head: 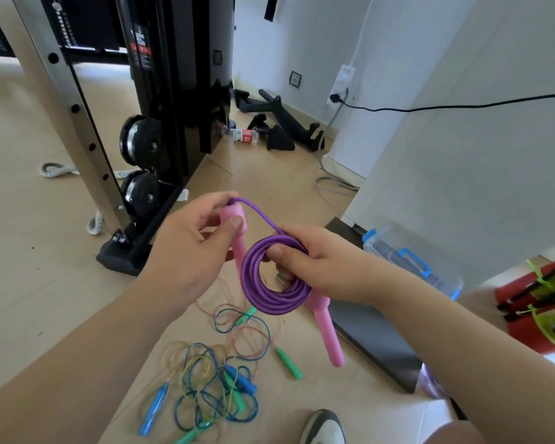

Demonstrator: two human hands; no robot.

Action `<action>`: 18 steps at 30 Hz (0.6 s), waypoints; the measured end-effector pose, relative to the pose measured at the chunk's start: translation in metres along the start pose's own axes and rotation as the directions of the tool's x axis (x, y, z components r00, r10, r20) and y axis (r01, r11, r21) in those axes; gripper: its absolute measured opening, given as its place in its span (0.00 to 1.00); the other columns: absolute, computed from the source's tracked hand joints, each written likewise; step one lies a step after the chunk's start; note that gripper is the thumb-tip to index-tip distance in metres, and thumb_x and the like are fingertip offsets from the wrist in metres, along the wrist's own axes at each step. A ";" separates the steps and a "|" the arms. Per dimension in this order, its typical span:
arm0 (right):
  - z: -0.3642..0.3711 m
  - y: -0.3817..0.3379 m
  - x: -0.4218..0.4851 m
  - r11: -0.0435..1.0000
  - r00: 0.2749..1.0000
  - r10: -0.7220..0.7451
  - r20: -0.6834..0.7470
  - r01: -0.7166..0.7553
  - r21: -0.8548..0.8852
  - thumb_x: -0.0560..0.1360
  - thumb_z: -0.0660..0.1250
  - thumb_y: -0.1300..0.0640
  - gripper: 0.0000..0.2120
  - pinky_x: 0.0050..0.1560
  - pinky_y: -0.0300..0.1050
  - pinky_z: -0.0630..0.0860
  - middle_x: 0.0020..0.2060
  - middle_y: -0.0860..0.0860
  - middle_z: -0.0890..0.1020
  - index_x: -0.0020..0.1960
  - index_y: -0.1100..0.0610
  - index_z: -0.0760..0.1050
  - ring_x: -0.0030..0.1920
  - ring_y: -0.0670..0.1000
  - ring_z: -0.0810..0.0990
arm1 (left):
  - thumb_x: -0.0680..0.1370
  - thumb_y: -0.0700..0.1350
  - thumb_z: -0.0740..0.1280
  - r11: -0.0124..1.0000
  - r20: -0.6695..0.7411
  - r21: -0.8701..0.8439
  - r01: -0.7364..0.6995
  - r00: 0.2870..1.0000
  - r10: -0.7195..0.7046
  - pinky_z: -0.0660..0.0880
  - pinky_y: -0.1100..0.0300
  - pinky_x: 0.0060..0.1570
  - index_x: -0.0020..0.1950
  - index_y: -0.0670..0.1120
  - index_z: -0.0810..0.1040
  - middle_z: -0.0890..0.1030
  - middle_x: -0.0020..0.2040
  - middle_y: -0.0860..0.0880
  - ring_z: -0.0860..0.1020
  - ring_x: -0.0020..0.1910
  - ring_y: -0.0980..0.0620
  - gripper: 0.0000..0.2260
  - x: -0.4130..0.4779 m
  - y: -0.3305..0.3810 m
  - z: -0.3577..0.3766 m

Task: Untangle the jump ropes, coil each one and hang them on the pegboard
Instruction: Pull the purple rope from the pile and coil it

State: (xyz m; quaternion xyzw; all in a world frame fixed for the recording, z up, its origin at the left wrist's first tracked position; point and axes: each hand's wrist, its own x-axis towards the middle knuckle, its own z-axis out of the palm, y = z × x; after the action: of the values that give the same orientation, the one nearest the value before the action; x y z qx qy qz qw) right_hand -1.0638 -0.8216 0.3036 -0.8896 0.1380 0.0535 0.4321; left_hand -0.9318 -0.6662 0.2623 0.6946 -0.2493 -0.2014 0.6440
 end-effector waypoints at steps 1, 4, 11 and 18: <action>0.002 -0.002 0.001 1.000 1.000 -0.012 0.000 0.012 -0.003 0.85 0.62 0.49 0.11 0.47 0.49 0.79 0.38 0.47 0.80 0.51 0.54 0.76 0.39 0.46 0.78 | 0.82 0.40 0.67 0.997 -0.016 -0.075 0.015 1.000 -0.016 0.85 0.54 0.46 0.64 0.53 0.80 0.86 0.48 0.47 0.86 0.47 0.46 0.13 -0.002 0.004 0.001; 0.007 -0.007 0.005 0.998 1.000 -0.019 0.007 0.019 -0.058 0.85 0.60 0.47 0.10 0.45 0.46 0.77 0.39 0.47 0.79 0.47 0.48 0.73 0.39 0.46 0.77 | 0.83 0.40 0.67 0.987 -0.049 -0.163 0.001 0.999 -0.009 0.83 0.61 0.41 0.66 0.51 0.80 0.87 0.45 0.46 0.86 0.44 0.50 0.13 -0.005 0.014 0.003; 0.016 -0.010 0.007 0.990 1.000 0.004 -0.001 -0.004 -0.139 0.84 0.61 0.45 0.08 0.46 0.48 0.81 0.44 0.50 0.83 0.55 0.48 0.73 0.44 0.52 0.83 | 0.81 0.43 0.70 0.940 -0.056 -0.314 0.133 0.986 -0.159 0.84 0.57 0.38 0.55 0.46 0.84 0.87 0.42 0.40 0.86 0.40 0.46 0.05 -0.009 0.017 0.001; 0.014 -0.009 0.005 0.993 0.997 -0.035 -0.066 0.027 -0.116 0.82 0.66 0.47 0.10 0.48 0.39 0.78 0.47 0.43 0.82 0.63 0.47 0.74 0.46 0.44 0.81 | 0.82 0.46 0.69 0.973 0.013 -0.194 0.128 0.992 -0.128 0.85 0.49 0.48 0.51 0.46 0.85 0.85 0.42 0.39 0.84 0.41 0.46 0.07 -0.006 0.010 -0.008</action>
State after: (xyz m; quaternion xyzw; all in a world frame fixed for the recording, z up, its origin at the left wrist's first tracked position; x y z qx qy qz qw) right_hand -1.0558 -0.8066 0.3003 -0.9163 0.1356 0.0244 0.3761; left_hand -0.9325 -0.6572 0.2729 0.6432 -0.1833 -0.2661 0.6942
